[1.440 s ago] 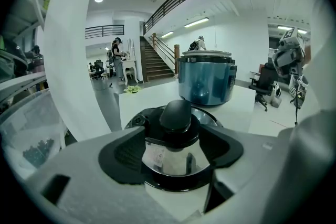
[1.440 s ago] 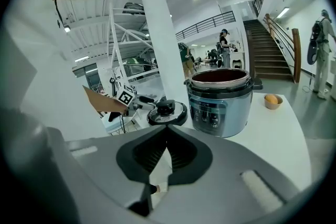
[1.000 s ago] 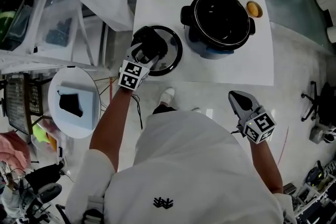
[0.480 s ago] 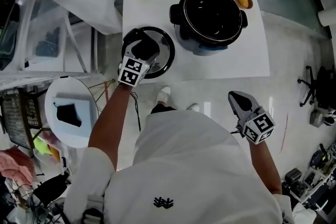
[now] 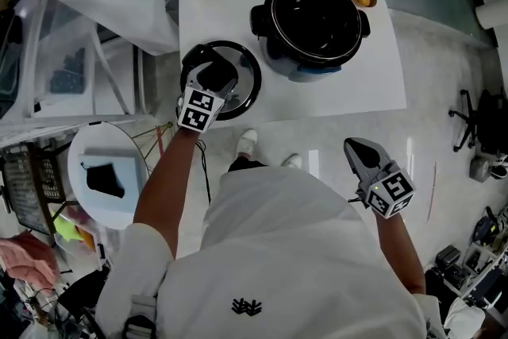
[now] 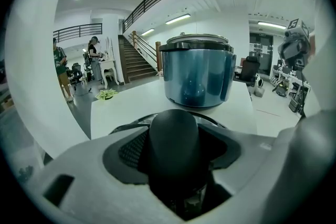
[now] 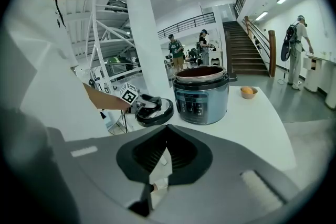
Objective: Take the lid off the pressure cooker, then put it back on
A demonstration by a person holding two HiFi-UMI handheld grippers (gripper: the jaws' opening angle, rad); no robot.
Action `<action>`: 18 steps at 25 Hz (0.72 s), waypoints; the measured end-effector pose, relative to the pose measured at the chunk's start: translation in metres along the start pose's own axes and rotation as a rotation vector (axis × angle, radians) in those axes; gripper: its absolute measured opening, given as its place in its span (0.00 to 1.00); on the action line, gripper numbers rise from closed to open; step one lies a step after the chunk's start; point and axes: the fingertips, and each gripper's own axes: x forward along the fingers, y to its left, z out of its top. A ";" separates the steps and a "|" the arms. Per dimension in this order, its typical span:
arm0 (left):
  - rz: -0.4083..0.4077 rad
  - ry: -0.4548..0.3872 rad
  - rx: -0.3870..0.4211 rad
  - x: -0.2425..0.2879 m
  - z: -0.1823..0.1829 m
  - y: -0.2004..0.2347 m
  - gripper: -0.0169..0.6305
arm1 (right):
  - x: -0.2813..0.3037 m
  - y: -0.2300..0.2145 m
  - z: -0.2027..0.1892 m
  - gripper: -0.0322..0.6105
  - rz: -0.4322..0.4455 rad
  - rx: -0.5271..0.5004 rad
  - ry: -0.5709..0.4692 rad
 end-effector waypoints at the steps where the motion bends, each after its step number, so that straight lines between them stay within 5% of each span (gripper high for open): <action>1: -0.001 0.000 -0.001 0.000 0.000 0.000 0.47 | 0.000 0.000 0.000 0.07 -0.001 0.001 -0.003; 18: -0.011 -0.014 0.016 -0.033 0.024 0.001 0.47 | -0.005 -0.007 0.006 0.07 0.020 -0.010 -0.028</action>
